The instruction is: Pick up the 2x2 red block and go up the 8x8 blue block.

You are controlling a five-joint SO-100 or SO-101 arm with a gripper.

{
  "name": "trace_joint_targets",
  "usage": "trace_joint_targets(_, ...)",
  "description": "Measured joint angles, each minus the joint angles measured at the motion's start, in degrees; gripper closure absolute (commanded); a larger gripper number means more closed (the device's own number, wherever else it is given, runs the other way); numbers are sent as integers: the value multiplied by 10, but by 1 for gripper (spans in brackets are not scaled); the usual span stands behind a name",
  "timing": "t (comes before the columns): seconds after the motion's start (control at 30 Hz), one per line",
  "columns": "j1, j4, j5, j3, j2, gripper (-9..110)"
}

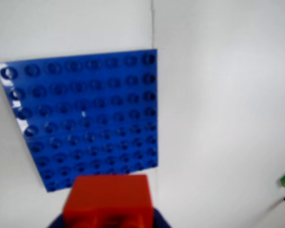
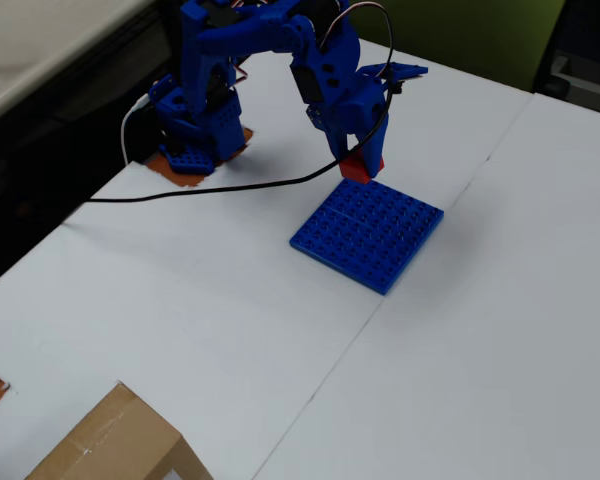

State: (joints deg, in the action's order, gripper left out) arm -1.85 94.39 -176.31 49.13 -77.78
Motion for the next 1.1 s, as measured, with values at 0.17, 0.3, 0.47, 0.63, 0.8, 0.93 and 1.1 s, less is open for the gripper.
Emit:
trace_joint_targets(0.17,4,3,0,-4,0,97)
trace_joint_targets(0.3,5,12,0,-15,0,97)
trace_joint_targets(0.47,6,18,0,-21,0,97)
trace_joint_targets(0.63,4,16,0,-21,10,97)
trace_joint_targets(0.8,4,16,0,-23,9,97)
trace_joint_targets(0.93,4,13,0,-23,9,97)
trace_joint_targets(1.1,4,13,0,-23,9,96)
